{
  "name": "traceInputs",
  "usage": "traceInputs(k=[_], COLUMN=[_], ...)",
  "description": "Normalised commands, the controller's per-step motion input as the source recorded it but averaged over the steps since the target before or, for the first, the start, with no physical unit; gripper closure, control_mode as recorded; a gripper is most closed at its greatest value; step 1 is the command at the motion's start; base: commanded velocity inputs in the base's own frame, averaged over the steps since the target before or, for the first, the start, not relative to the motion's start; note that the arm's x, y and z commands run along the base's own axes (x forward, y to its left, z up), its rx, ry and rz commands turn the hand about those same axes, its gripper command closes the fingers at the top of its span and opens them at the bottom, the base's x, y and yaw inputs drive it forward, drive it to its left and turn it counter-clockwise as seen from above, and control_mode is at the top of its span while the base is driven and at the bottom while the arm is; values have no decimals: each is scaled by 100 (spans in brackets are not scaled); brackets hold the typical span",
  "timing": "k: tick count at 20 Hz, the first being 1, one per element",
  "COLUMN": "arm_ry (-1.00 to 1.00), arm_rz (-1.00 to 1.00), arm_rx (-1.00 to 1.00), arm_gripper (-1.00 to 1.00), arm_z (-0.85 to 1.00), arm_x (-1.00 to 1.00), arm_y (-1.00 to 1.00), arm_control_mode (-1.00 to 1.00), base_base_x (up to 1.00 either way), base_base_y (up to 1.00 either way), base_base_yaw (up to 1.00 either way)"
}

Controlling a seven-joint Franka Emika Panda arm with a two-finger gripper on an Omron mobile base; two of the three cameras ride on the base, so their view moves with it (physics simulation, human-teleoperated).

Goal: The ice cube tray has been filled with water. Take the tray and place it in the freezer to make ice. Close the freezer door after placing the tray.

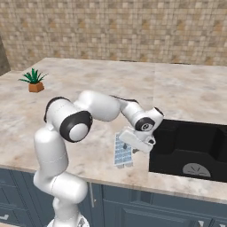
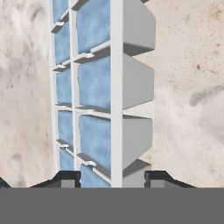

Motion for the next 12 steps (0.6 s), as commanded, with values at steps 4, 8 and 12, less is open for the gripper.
traceInputs(k=[4,8,12], arm_ry=[0,0,0], arm_rz=[2,0,-6], arm_rx=[0,0,0], arm_gripper=[100,100,100], arm_z=[88,77,72], arm_x=[-4,-4,0], arm_y=[19,31,46], arm_control_mode=[-100,-100,-100], base_base_x=[0,0,0], base_base_y=[0,0,0], base_base_yaw=[0,0,0])
